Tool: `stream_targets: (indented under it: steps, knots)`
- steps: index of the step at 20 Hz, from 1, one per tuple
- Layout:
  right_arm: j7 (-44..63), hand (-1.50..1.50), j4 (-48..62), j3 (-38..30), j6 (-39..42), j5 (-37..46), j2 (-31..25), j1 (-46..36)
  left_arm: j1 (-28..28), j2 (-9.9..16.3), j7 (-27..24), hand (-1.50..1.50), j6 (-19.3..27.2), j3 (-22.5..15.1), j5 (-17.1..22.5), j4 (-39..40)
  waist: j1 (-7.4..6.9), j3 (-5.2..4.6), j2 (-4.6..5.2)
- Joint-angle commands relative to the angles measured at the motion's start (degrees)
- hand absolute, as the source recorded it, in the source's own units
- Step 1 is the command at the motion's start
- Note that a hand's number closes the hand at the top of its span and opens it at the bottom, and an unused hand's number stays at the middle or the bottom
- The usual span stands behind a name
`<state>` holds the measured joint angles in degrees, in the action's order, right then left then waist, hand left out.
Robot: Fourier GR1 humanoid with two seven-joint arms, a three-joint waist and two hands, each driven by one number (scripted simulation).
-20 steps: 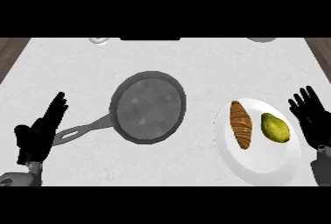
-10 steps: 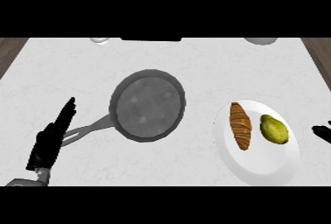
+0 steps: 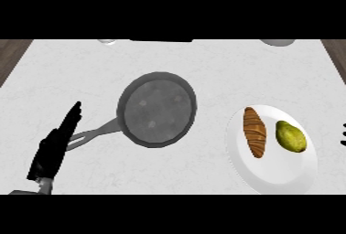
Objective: Pick the pear from the plate and place it in the pan
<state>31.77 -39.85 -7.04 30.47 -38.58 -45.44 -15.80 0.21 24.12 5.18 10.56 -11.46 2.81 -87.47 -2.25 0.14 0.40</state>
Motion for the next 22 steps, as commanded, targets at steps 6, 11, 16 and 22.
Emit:
stream_targets:
  steps: [6,11,16,22]
  knots:
    - [4.2,-1.5,16.3,0.8,17.9,1.6,-1.9,-16.3,1.3,-0.6,0.3,0.0,0.0,-0.1,-1.3,-1.8,-1.21,0.15,0.51]
    - [7.5,-1.5,20.6,3.5,16.3,4.9,4.1,-24.2,-2.0,-2.2,3.3,0.0,1.6,-0.7,-3.7,-1.4,-0.53,0.07,0.46]
    - [11.5,-1.5,23.9,4.0,22.4,5.3,3.8,-29.5,1.1,-1.2,1.0,0.0,-0.6,0.4,-2.4,-2.0,-0.47,0.01,0.36]
    - [11.8,-1.5,25.9,7.3,31.8,8.4,3.9,-29.7,2.6,-1.2,2.0,0.0,-0.5,-0.5,-3.3,-5.0,-1.53,0.12,0.59]
